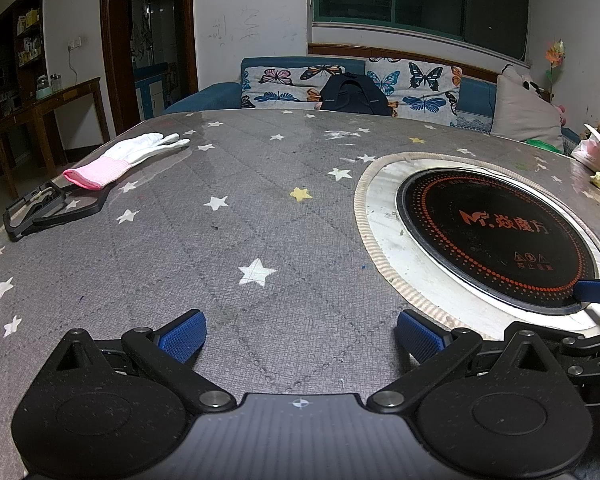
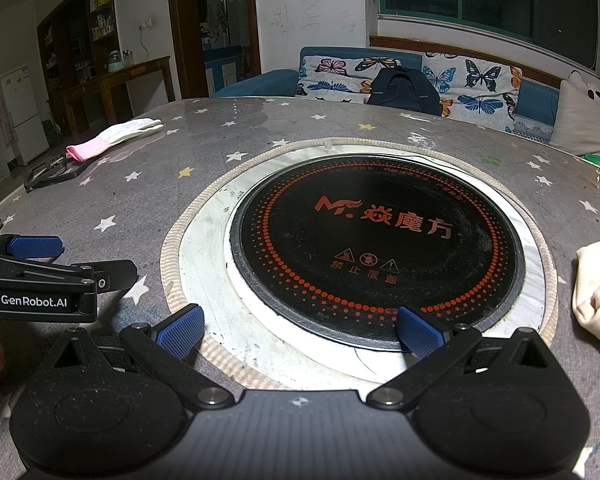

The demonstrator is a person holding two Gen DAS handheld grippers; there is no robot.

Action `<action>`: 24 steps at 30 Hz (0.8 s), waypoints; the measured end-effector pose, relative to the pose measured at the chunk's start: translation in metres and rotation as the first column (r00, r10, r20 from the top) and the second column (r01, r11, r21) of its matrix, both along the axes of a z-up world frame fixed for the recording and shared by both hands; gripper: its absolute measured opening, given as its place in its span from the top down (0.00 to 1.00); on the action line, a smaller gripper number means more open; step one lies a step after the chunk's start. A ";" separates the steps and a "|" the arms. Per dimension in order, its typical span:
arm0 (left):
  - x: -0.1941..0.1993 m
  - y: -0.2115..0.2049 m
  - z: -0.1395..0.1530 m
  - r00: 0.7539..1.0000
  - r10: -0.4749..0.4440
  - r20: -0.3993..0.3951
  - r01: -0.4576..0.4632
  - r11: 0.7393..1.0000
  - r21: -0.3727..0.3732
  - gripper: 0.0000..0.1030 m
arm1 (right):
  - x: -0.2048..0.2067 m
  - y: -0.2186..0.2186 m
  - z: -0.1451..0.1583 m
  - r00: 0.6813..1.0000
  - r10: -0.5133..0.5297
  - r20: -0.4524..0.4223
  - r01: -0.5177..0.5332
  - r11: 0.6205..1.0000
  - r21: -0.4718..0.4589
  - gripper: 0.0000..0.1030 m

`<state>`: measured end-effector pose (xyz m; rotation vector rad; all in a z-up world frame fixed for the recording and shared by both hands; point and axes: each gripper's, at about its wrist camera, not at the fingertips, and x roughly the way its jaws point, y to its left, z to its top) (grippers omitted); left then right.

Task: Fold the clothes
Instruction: 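Move both grippers toward the crumpled cream sweatshirt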

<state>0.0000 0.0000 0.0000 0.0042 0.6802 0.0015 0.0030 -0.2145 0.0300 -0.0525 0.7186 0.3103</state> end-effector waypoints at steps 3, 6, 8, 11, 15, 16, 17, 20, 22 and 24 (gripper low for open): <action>0.000 0.000 0.000 1.000 0.000 0.000 0.000 1.000 -0.001 0.00 | 0.000 0.000 0.000 1.000 0.000 0.000 0.000 1.000 -0.001 0.00; 0.000 0.000 0.000 1.000 0.000 0.000 0.000 1.000 0.000 0.00 | 0.000 0.000 0.000 1.000 0.000 0.000 0.000 1.000 -0.002 0.00; 0.000 0.000 0.000 1.000 0.000 0.000 0.000 1.000 0.000 0.00 | 0.000 0.000 0.000 1.000 0.000 0.000 0.000 1.000 -0.002 0.00; 0.000 0.000 0.000 1.000 0.000 0.000 0.000 1.000 0.000 0.00 | 0.000 0.000 0.000 1.000 0.000 -0.001 0.000 1.000 -0.002 0.00; 0.000 0.000 0.000 1.000 0.000 0.000 0.000 1.000 0.001 0.00 | -0.004 -0.001 0.002 1.000 0.000 -0.001 0.000 1.000 -0.001 0.00; 0.000 0.000 0.000 1.000 0.000 0.000 0.000 1.000 0.001 0.00 | -0.004 -0.001 0.002 1.000 0.000 -0.001 0.000 1.000 -0.001 0.00; 0.000 0.000 0.000 1.000 0.000 0.000 0.000 1.000 0.001 0.00 | -0.003 -0.001 0.001 1.000 0.000 -0.001 0.000 1.000 -0.001 0.00; 0.000 0.000 0.000 1.000 0.000 0.000 0.000 1.000 0.003 0.00 | -0.001 0.000 0.001 1.000 0.000 -0.001 0.000 1.000 -0.001 0.00; 0.000 -0.001 0.000 1.000 0.000 0.000 0.000 1.000 0.004 0.00 | -0.001 0.000 0.001 1.000 0.000 -0.001 0.000 1.000 -0.001 0.00; 0.000 -0.001 0.000 1.000 0.000 0.000 0.000 1.000 0.004 0.00 | 0.001 0.000 0.000 1.000 0.000 -0.002 0.000 1.000 -0.001 0.00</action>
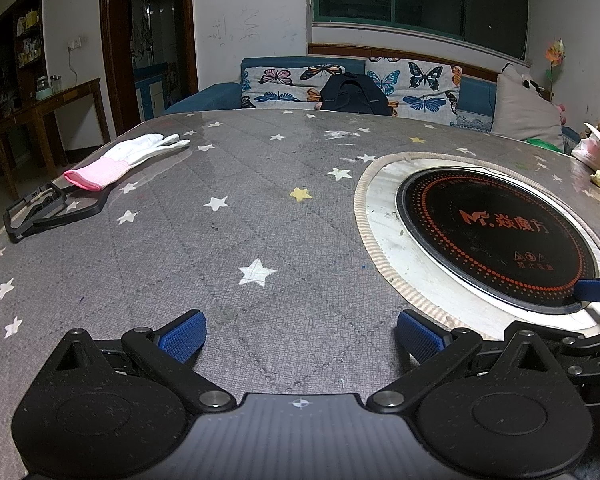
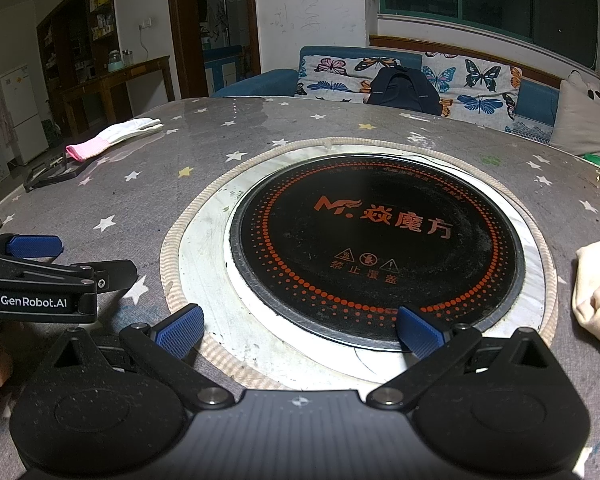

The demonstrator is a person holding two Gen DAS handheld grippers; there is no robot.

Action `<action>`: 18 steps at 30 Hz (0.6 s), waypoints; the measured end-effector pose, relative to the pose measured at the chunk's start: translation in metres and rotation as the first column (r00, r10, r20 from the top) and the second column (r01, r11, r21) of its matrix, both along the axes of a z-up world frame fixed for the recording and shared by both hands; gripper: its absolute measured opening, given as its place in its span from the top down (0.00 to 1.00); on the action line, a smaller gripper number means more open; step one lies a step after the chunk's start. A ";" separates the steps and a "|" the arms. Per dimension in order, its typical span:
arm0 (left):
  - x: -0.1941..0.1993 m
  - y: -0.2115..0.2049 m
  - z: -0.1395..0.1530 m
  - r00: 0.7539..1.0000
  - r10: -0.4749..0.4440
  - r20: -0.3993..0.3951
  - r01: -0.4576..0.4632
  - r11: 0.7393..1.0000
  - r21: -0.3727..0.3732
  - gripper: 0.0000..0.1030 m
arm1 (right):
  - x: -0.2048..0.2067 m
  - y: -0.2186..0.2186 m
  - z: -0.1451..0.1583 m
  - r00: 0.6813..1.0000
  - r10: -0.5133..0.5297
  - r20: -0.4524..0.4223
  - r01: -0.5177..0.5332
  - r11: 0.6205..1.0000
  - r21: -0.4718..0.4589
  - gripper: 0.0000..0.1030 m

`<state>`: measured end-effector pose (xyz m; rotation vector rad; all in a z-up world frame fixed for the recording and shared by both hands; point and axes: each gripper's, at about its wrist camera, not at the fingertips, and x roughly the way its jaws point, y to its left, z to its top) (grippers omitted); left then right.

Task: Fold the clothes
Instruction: 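Move both grippers toward the crumpled cream sweatshirt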

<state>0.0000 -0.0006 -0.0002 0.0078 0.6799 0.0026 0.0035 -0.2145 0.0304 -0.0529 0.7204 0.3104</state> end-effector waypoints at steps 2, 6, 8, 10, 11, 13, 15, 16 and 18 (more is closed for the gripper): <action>0.000 0.001 0.000 1.000 0.000 0.000 0.000 1.000 0.000 0.00 | 0.002 0.000 -0.001 1.000 0.000 -0.001 0.000 1.000 0.000 0.00; -0.004 -0.001 0.002 1.000 0.004 0.000 -0.004 1.000 0.001 0.00 | 0.002 0.000 -0.001 1.000 0.002 -0.002 -0.002 1.000 0.001 0.00; -0.004 -0.001 0.002 1.000 0.008 -0.001 -0.008 1.000 0.000 0.00 | 0.002 -0.001 0.000 1.000 0.003 -0.003 -0.003 1.000 0.003 0.00; -0.004 -0.002 0.002 1.000 0.013 -0.004 -0.013 1.000 0.000 0.00 | 0.002 -0.002 0.000 1.000 0.009 -0.005 -0.008 1.000 0.007 0.00; -0.001 -0.002 0.002 1.000 0.016 -0.007 -0.016 1.000 0.000 0.00 | 0.002 -0.002 0.000 1.000 0.012 -0.007 -0.012 1.000 0.010 0.00; 0.001 -0.002 0.003 1.000 0.023 -0.019 -0.023 1.000 0.000 0.00 | 0.001 -0.003 0.001 1.000 0.020 -0.011 -0.019 1.000 0.018 0.00; 0.003 -0.003 0.005 0.999 0.024 -0.030 -0.024 1.000 -0.002 0.00 | -0.001 -0.005 0.003 1.000 0.018 -0.011 -0.017 1.000 0.024 0.00; 0.003 -0.003 0.006 0.999 0.021 -0.036 -0.021 1.000 -0.005 0.00 | -0.002 -0.006 0.004 1.000 0.015 -0.012 -0.014 1.000 0.028 0.00; 0.002 -0.006 0.008 0.999 0.010 -0.034 -0.011 1.000 -0.008 0.00 | -0.004 -0.009 0.006 1.000 0.012 -0.010 -0.012 0.999 0.033 0.00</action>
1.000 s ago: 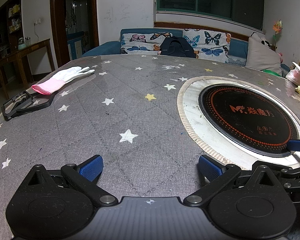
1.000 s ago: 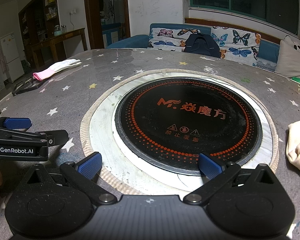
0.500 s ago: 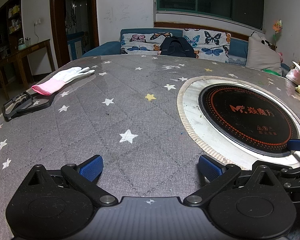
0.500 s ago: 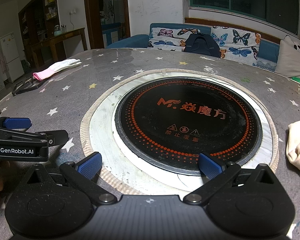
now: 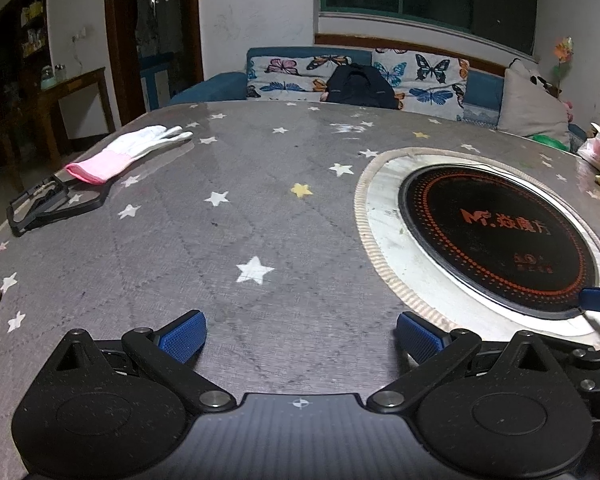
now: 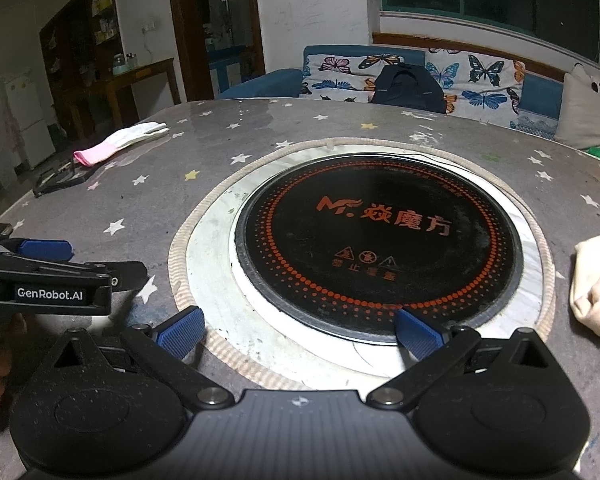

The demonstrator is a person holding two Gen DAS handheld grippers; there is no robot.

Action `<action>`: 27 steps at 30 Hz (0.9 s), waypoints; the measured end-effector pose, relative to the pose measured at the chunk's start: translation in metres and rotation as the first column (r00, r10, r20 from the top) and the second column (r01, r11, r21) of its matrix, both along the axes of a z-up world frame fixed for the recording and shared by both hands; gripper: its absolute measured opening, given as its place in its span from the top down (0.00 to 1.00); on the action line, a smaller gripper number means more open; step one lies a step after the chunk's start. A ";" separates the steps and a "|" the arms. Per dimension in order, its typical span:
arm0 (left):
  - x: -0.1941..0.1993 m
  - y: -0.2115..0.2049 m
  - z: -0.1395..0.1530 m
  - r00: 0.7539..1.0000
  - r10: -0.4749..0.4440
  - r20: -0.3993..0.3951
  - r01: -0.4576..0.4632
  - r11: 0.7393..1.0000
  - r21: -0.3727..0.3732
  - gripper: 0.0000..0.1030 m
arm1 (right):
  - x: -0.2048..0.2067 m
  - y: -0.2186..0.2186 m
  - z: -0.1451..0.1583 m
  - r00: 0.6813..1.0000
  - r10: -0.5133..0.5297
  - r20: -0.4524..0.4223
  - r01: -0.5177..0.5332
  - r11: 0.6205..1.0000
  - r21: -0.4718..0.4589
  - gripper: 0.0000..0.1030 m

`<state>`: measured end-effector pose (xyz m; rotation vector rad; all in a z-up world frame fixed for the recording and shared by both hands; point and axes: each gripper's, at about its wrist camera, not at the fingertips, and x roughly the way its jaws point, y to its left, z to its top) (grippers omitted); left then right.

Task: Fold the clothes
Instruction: 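Move both grippers toward the crumpled cream sweatshirt, then lower both grippers onto the cream sweatshirt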

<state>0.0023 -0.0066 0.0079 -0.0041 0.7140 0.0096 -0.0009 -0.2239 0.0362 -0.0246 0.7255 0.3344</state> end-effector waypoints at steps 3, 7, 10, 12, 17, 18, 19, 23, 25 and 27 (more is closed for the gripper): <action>-0.002 -0.008 0.005 1.000 -0.015 0.011 0.015 1.000 0.014 0.00 | -0.005 -0.004 0.006 1.000 -0.001 0.020 0.001 1.000 0.000 0.00; -0.002 -0.019 0.011 0.999 -0.042 0.004 0.042 0.999 0.018 0.00 | -0.013 -0.011 0.014 0.999 -0.005 0.040 0.005 1.000 0.002 0.00; -0.004 -0.026 0.014 0.998 -0.058 0.000 0.058 0.998 0.018 0.00 | -0.017 -0.018 0.019 0.999 -0.018 0.050 0.017 1.000 0.009 0.00; -0.005 -0.032 0.016 0.998 -0.068 -0.002 0.068 0.998 0.019 0.00 | -0.019 -0.022 0.022 0.998 -0.026 0.053 0.026 1.000 0.015 0.00; -0.010 -0.044 0.022 0.996 -0.092 -0.003 0.093 0.995 0.024 0.00 | -0.028 -0.033 0.028 0.997 -0.048 0.067 0.046 0.999 0.023 0.00; -0.011 -0.046 0.022 0.995 -0.098 -0.004 0.098 0.995 0.026 0.00 | -0.030 -0.035 0.029 0.996 -0.050 0.068 0.048 0.999 0.024 0.00; -0.011 -0.048 0.022 0.995 -0.103 -0.006 0.103 0.994 0.028 0.00 | -0.031 -0.037 0.030 0.996 -0.053 0.071 0.051 0.998 0.026 0.00; -0.014 -0.057 0.024 0.992 -0.123 -0.011 0.123 0.992 0.033 0.00 | -0.037 -0.043 0.033 0.994 -0.070 0.083 0.069 0.997 0.026 0.00; -0.015 -0.062 0.025 0.991 -0.133 -0.013 0.133 0.990 0.034 0.00 | -0.041 -0.047 0.034 0.993 -0.080 0.087 0.077 0.996 0.035 0.00; -0.016 -0.066 0.027 0.990 -0.143 -0.014 0.143 0.989 0.034 0.00 | -0.044 -0.051 0.036 0.992 -0.087 0.092 0.084 0.996 0.039 0.00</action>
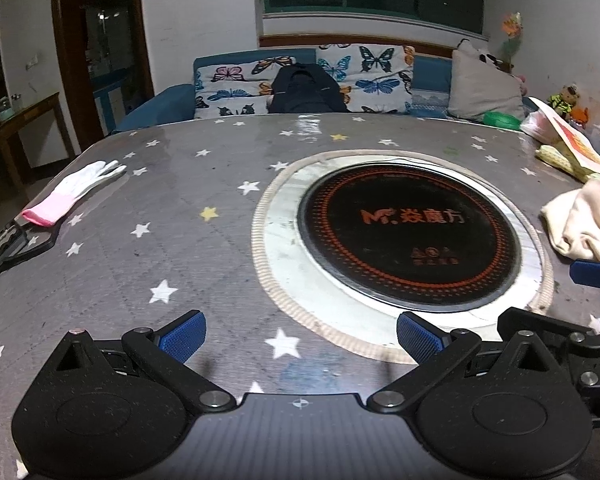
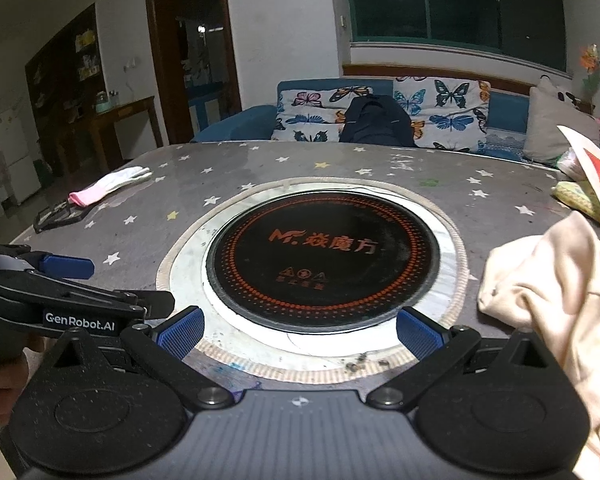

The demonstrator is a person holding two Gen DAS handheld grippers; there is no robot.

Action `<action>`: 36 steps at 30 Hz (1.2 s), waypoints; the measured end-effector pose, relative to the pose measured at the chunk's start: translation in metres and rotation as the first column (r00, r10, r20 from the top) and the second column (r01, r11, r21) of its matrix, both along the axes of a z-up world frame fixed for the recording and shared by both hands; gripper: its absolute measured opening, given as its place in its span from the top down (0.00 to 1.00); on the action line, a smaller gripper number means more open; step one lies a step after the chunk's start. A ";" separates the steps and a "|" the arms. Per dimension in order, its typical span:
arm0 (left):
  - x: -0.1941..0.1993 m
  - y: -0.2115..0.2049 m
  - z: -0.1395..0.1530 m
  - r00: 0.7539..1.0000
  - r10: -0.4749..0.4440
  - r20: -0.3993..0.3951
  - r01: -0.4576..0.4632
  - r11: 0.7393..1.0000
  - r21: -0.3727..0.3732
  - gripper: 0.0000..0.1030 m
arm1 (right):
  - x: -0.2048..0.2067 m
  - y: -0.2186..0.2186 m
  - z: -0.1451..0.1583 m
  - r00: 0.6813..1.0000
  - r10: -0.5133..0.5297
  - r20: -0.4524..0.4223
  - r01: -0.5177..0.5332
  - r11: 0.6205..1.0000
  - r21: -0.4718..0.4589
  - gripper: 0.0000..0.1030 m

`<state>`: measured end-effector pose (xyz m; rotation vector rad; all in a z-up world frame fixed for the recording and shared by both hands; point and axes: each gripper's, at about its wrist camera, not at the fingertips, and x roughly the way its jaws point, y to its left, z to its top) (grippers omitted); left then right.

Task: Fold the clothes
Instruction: 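Lower both grippers onto the cream sweatshirt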

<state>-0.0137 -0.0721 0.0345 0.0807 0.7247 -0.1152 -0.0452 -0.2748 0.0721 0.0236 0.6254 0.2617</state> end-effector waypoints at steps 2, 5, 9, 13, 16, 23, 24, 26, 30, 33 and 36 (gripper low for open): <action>-0.002 -0.004 0.001 1.000 -0.010 0.000 0.010 1.000 0.000 0.00 | -0.004 -0.004 0.002 1.000 -0.007 0.014 0.007 1.000 0.000 0.00; -0.005 -0.010 0.004 1.000 -0.026 0.003 0.026 1.000 0.000 0.00 | -0.010 -0.010 0.005 1.000 -0.017 0.027 0.017 1.000 -0.002 0.00; -0.006 -0.020 0.006 0.999 -0.049 -0.004 0.049 0.999 -0.006 0.00 | -0.018 -0.018 0.010 0.999 -0.026 0.036 0.026 1.000 -0.003 0.00; -0.008 -0.033 0.008 0.997 -0.080 -0.006 0.080 0.997 0.000 0.00 | -0.025 -0.027 0.012 0.998 -0.051 0.036 0.051 0.999 0.004 0.00; -0.009 -0.044 0.008 0.994 -0.106 -0.011 0.106 0.994 0.002 0.00 | -0.030 -0.035 0.013 0.997 -0.072 0.029 0.071 0.997 0.009 0.00; -0.013 -0.070 0.010 0.985 -0.174 -0.017 0.174 0.985 0.006 0.00 | -0.044 -0.055 0.012 0.993 -0.115 0.017 0.115 0.993 -0.006 0.00; -0.013 -0.074 0.010 0.983 -0.181 -0.017 0.181 0.983 0.007 0.00 | -0.045 -0.058 0.012 0.993 -0.121 0.013 0.121 0.993 -0.007 0.00; -0.013 -0.080 0.010 0.980 -0.196 -0.021 0.196 0.981 0.002 0.00 | -0.048 -0.062 0.010 0.991 -0.130 0.005 0.130 0.991 -0.010 0.00; -0.012 -0.092 0.012 0.974 -0.224 -0.025 0.224 0.975 0.002 0.00 | -0.053 -0.071 0.010 0.988 -0.153 0.000 0.152 0.988 -0.023 0.00; -0.013 -0.102 0.013 0.970 -0.241 -0.024 0.242 0.970 0.013 0.00 | -0.055 -0.079 0.009 0.985 -0.173 -0.002 0.173 0.984 -0.033 0.00; -0.013 -0.111 0.013 0.965 -0.262 -0.027 0.263 0.965 0.013 0.00 | -0.058 -0.086 0.009 0.982 -0.191 -0.001 0.191 0.981 -0.033 0.00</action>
